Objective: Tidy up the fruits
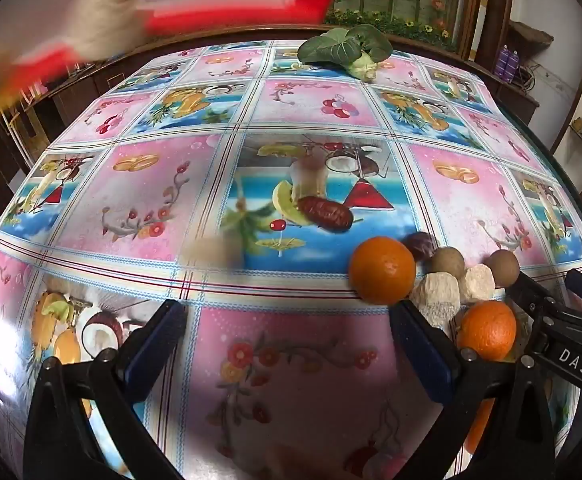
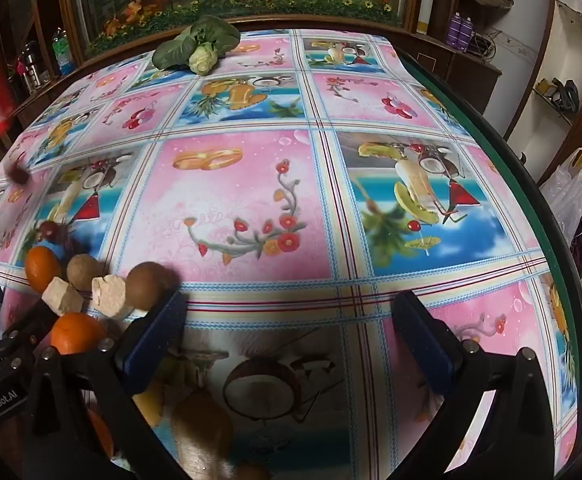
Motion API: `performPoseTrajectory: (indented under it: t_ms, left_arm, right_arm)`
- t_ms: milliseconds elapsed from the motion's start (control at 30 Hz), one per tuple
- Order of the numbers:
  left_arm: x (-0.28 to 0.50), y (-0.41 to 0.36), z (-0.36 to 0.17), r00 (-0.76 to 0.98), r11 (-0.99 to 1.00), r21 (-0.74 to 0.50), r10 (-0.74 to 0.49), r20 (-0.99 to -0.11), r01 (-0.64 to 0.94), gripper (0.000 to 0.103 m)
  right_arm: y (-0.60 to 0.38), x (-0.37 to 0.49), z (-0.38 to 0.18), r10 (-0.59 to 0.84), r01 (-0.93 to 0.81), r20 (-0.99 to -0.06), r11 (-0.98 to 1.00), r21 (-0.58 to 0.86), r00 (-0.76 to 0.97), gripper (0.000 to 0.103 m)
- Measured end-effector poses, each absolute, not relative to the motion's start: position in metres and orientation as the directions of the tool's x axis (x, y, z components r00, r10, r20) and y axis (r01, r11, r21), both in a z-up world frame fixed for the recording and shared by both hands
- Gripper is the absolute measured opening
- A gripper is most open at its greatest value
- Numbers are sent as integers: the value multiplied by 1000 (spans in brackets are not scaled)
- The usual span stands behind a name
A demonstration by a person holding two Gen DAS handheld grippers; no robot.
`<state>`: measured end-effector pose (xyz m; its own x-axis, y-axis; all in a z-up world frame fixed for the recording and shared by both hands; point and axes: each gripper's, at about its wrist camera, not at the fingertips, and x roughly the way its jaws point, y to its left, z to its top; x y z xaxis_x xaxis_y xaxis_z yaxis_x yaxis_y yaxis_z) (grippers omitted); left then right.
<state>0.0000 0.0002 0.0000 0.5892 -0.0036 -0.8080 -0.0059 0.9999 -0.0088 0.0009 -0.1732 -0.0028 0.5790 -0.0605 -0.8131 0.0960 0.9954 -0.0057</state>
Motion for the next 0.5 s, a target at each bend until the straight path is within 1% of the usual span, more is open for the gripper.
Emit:
performPoseTrajectory:
  t_ms: [500]
  left_arm:
    - [0, 0, 0, 590, 1000, -7, -3, -807, -5, 102]
  right_arm:
    - [-173, 1, -3, -58, 96, -813, 995, -2, 580, 103]
